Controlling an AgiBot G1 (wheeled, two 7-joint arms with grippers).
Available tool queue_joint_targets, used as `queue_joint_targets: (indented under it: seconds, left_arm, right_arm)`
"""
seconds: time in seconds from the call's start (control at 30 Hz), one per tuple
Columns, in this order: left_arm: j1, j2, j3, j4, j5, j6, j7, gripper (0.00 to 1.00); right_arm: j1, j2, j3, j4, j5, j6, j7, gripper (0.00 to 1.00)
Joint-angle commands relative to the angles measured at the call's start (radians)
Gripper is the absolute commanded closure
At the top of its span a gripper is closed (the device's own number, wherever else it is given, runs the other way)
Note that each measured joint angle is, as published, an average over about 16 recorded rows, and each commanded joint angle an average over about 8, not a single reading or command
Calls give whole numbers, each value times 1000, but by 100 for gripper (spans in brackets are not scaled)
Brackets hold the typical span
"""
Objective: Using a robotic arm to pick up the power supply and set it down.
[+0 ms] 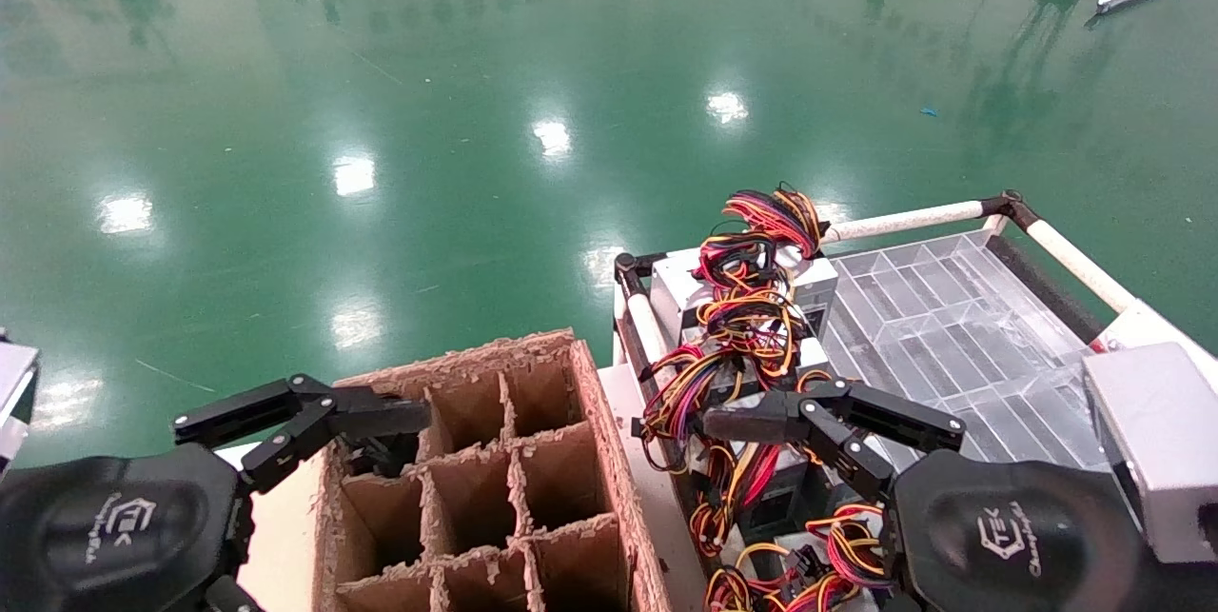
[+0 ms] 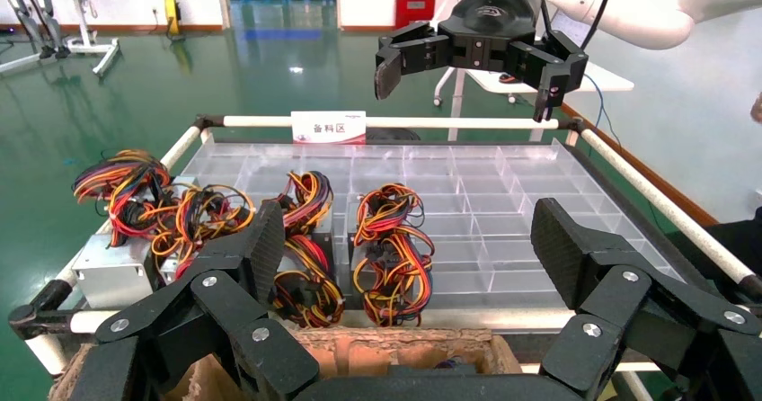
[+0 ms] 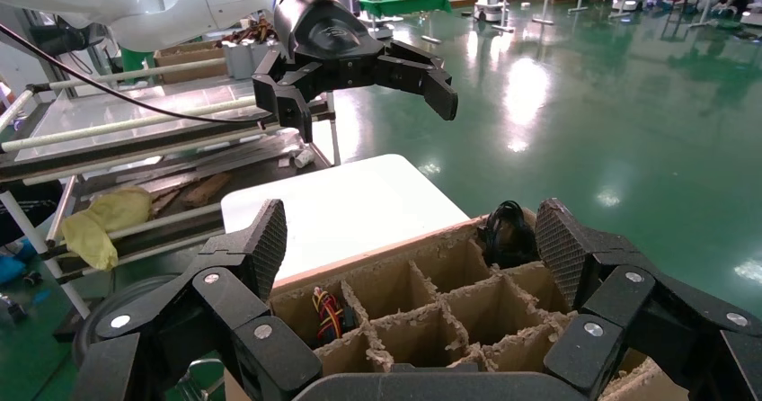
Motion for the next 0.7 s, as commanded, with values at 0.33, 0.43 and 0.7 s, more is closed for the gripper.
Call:
queue_joint_targets:
  seconds: [0.33, 0.43, 0.7]
  left_arm:
    - [0, 0, 0, 0, 0, 0, 0, 100]
    - [0, 0, 0, 0, 0, 0, 0, 100]
    - [0, 0, 0, 0, 0, 0, 0, 100]
  right_arm:
    - [0, 0, 0, 0, 0, 0, 0, 0]
    - [0, 0, 0, 0, 0, 0, 0, 0]
    - [0, 0, 0, 0, 0, 0, 0, 0]
